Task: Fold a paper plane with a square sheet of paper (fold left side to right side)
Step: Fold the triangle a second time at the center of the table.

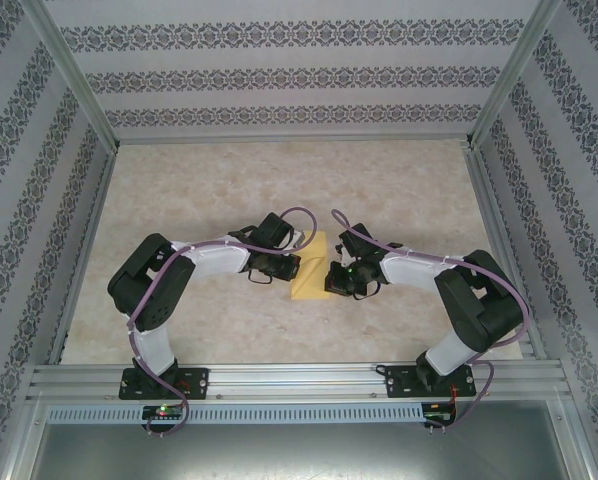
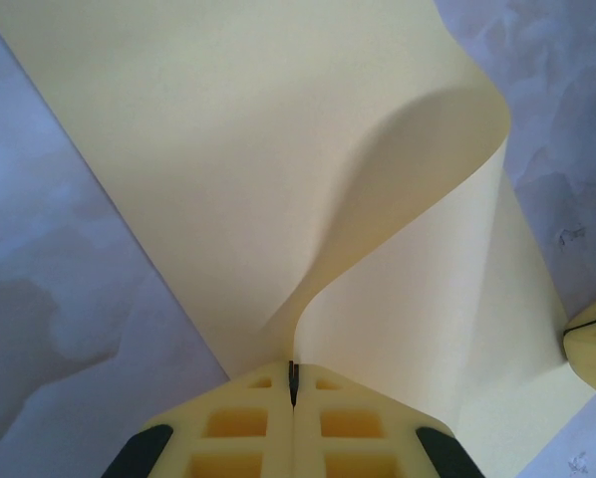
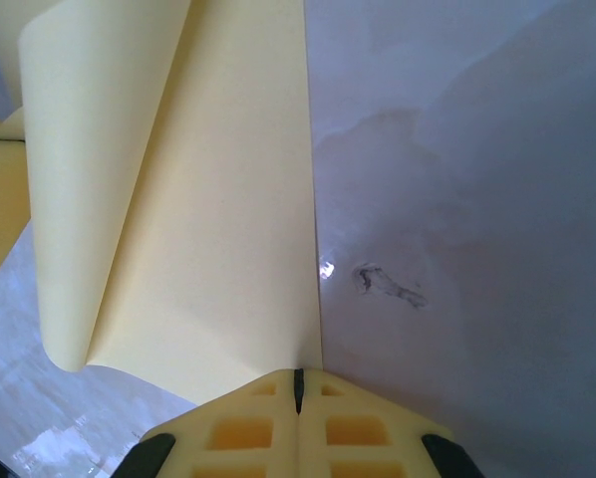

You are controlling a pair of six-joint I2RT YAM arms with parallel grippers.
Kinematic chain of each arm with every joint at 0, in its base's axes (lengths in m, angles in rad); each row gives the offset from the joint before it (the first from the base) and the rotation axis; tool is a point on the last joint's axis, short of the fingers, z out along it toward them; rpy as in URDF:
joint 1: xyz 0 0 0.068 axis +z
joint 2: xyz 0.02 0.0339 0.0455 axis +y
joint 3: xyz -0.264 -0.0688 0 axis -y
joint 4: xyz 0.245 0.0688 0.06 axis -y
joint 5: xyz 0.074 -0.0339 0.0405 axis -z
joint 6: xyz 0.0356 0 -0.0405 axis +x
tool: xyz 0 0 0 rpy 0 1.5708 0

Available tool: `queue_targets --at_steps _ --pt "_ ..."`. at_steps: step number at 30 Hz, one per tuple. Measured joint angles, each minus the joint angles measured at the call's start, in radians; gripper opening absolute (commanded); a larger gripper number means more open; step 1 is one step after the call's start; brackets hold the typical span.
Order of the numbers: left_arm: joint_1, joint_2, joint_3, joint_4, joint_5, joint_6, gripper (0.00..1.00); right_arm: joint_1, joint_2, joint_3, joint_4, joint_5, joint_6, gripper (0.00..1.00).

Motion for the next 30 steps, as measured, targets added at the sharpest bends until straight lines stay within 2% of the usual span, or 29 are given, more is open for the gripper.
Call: queue_targets --at_steps 30 --pt "0.0 0.001 0.021 -0.02 0.0 0.026 0.0 0.0 0.008 0.013 -0.018 0.0 -0.011 0.0"
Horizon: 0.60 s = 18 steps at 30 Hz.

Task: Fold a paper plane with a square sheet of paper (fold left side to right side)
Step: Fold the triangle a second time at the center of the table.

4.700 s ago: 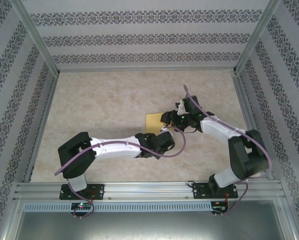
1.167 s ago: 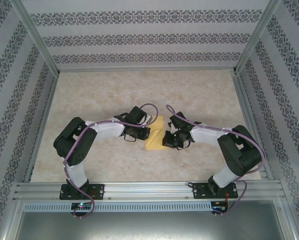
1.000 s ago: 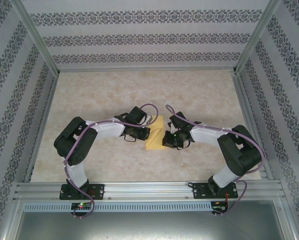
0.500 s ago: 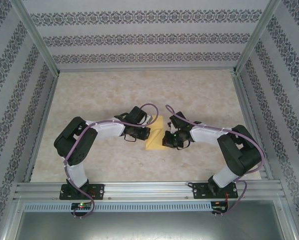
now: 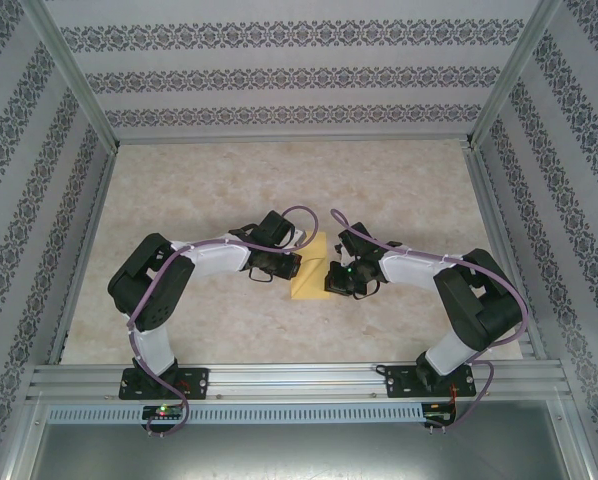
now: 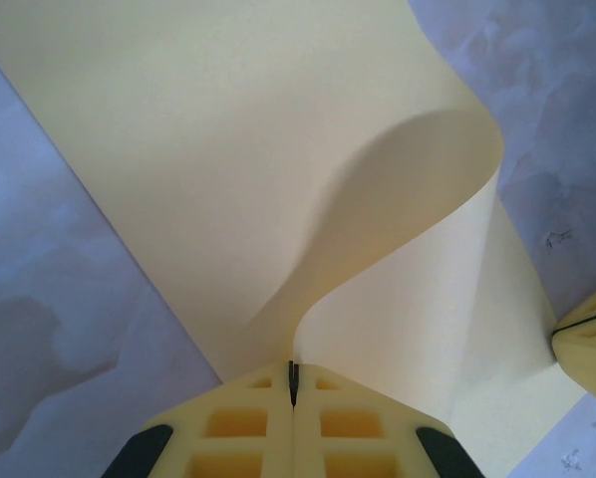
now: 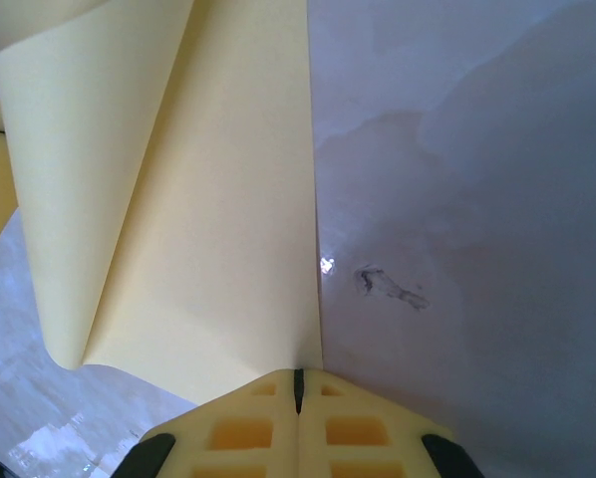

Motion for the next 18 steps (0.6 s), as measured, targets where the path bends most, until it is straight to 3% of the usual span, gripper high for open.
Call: queue_targets --at_steps 18 --pt "0.0 0.004 0.003 -0.001 -0.004 0.003 0.0 0.0 0.004 0.005 -0.004 -0.001 -0.003 0.0"
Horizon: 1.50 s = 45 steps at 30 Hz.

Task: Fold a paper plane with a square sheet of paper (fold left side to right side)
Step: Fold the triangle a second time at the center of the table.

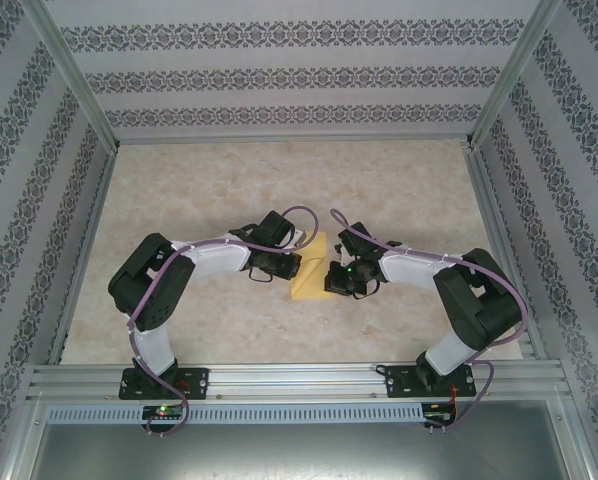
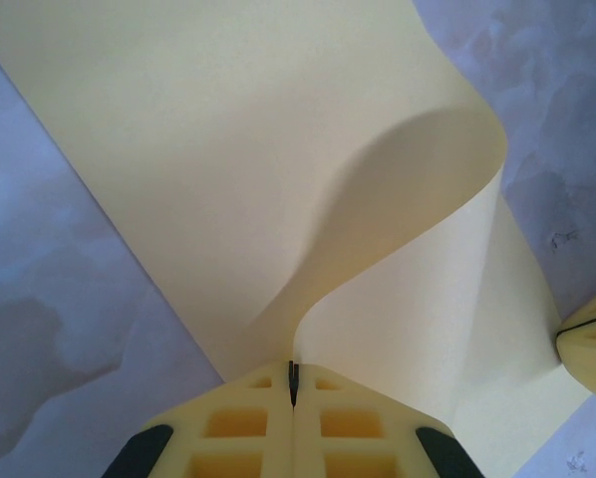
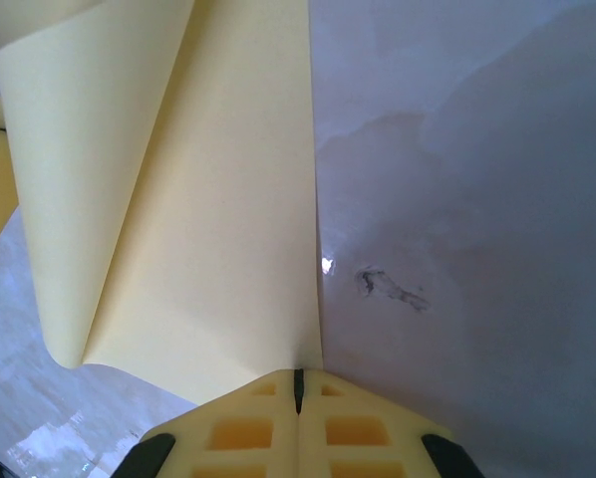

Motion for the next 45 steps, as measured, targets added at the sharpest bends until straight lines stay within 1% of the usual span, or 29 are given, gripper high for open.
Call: queue_targets --at_steps 45 --pt "0.0 0.016 0.008 -0.005 -0.011 0.016 0.0 0.0 0.005 0.008 -0.006 -0.003 -0.003 0.0"
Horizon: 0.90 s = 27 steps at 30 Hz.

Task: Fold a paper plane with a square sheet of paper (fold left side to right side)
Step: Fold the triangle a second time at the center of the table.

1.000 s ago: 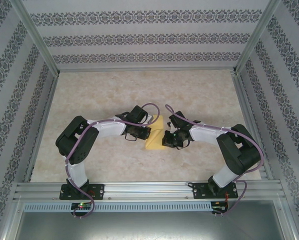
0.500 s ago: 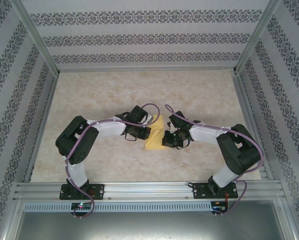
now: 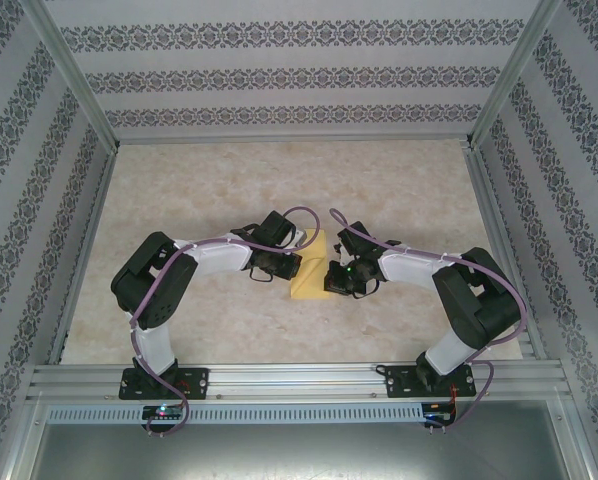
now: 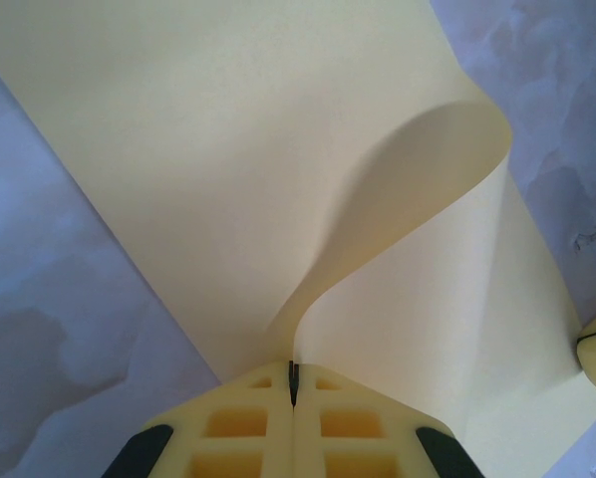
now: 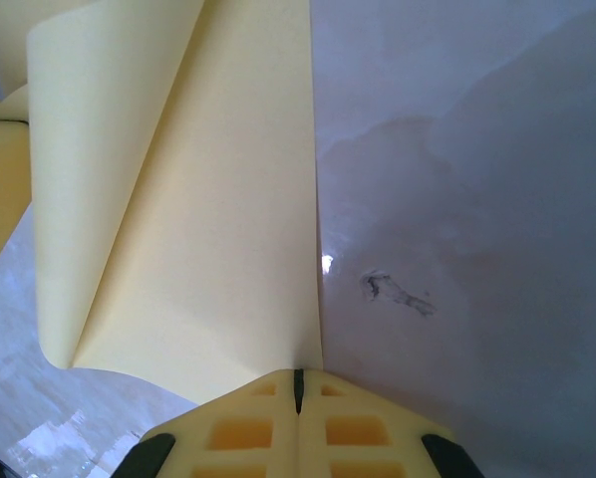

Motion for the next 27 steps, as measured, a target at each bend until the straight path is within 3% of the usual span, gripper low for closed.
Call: queue_targets --at_steps 12,19,27 --pt "0.0 0.0 0.0 0.0 0.0 0.002 0.0 -0.042 -0.135 -0.058 0.135 -0.036 0.043 0.0" --pt "0.0 0.0 0.0 0.0 0.0 0.002 0.0 -0.044 -0.056 -0.06 0.321 -0.083 0.129 0.0" --pt "0.0 0.0 0.0 0.0 0.0 0.002 0.0 -0.033 0.045 -0.024 0.387 -0.096 0.158 0.0"
